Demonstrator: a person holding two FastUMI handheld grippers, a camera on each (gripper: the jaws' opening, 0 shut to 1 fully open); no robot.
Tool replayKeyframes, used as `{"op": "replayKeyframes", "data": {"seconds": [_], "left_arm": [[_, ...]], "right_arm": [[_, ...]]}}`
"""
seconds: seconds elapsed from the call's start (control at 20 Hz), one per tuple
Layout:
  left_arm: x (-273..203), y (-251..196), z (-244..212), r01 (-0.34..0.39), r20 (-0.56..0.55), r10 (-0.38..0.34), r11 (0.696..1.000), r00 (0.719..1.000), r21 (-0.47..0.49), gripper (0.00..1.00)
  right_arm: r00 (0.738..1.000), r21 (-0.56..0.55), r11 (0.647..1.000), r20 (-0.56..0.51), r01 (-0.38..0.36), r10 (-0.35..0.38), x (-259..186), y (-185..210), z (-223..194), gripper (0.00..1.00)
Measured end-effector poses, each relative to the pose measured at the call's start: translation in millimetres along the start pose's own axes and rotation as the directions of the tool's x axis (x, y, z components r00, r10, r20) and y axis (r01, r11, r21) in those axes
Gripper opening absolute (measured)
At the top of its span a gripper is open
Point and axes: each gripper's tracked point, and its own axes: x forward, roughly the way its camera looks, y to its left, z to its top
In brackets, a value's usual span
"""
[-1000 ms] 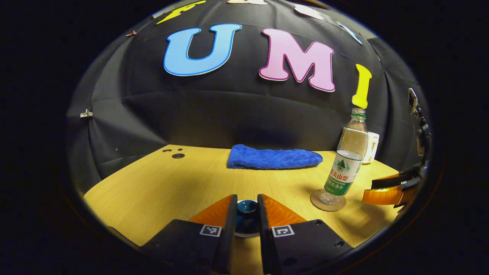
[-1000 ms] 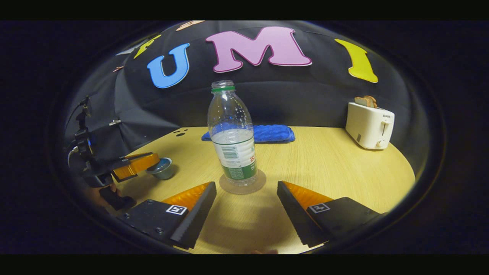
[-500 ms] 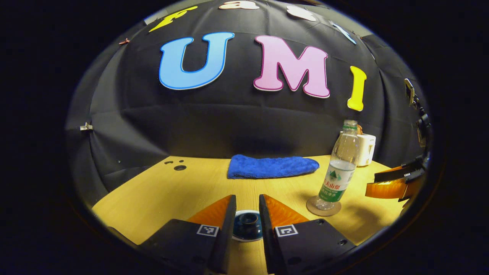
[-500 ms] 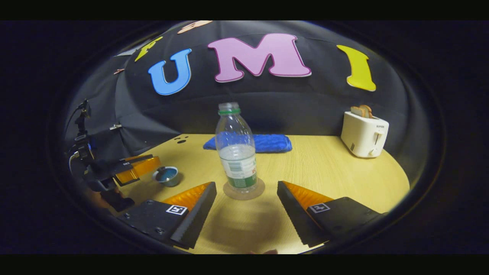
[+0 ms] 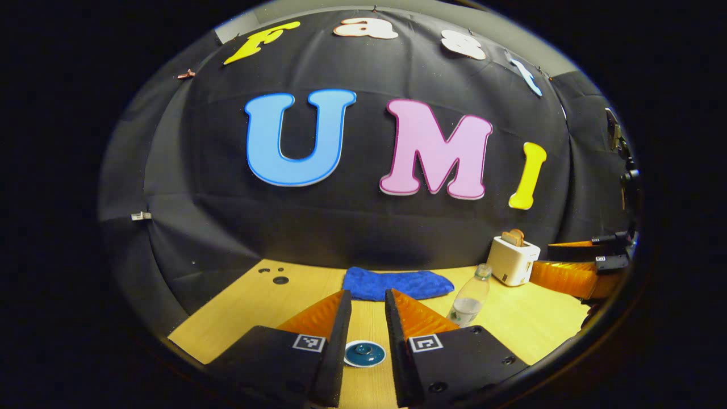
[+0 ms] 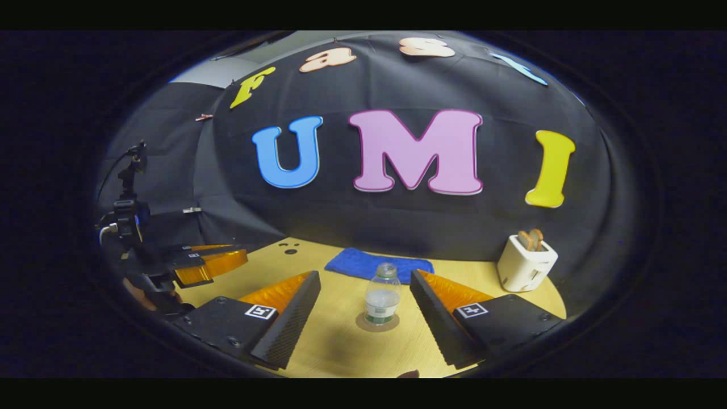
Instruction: Open the teacup lid with one hand, grasp the water bottle and pour water into the teacup with the other hand; after pouring, place the water bottle on the coaster and then close the teacup lid.
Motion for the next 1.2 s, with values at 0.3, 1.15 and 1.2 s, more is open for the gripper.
{"op": "replayKeyframes", "data": {"seconds": [0.3, 1.15, 1.2], "left_arm": [[-41.1, -7.8, 51.5, 0.029, 0.023, -0.029, 1.000, 0.999, -0.005, 0.39], [-91.4, -22.8, 74.0, 0.072, 0.041, -0.076, 0.993, 0.996, 0.098, 0.39], [-92.2, -24.4, 73.5, 0.076, 0.038, -0.080, 0.992, 0.996, 0.102, 0.39]], "right_arm": [[0.999, -0.047, 0.999, 0.042, 0.014, -0.012, -40.7, 13.1, 47.8, 0.98], [0.991, -0.022, 0.995, 0.088, 0.100, -0.098, -92.6, -4.8, 71.9, 0.98], [0.991, -0.021, 0.995, 0.088, 0.101, -0.099, -93.8, -4.3, 71.4, 0.98]]}}
